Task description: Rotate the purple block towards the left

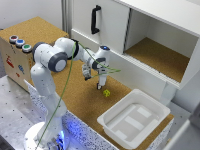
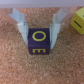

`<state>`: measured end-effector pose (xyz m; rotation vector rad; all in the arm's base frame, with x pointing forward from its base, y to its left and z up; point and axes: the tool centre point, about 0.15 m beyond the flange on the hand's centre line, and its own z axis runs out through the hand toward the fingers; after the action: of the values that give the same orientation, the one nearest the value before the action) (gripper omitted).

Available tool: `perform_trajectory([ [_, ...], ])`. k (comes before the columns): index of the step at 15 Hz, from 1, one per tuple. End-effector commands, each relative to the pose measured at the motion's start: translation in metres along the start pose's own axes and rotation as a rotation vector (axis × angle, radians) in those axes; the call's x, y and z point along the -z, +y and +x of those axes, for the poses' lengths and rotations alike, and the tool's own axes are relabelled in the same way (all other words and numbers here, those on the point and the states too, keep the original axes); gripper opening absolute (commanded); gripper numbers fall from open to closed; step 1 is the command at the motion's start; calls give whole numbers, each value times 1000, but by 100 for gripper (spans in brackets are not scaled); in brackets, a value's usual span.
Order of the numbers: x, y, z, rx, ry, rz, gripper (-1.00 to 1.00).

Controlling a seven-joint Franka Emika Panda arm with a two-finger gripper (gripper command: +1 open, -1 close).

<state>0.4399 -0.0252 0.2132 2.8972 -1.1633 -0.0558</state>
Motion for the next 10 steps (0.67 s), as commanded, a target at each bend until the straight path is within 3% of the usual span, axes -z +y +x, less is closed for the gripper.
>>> perform_trajectory([
  [1, 22, -7, 5, -29, -10, -30, -100],
  [3, 41, -7, 8, -52, -61, 41, -100],
  [5, 68, -12, 7, -16, -38, 38, -100],
  [7, 90, -18, -1, 69, -11, -10, -100],
  [10, 96, -16, -15, 226, -11, -106, -100],
])
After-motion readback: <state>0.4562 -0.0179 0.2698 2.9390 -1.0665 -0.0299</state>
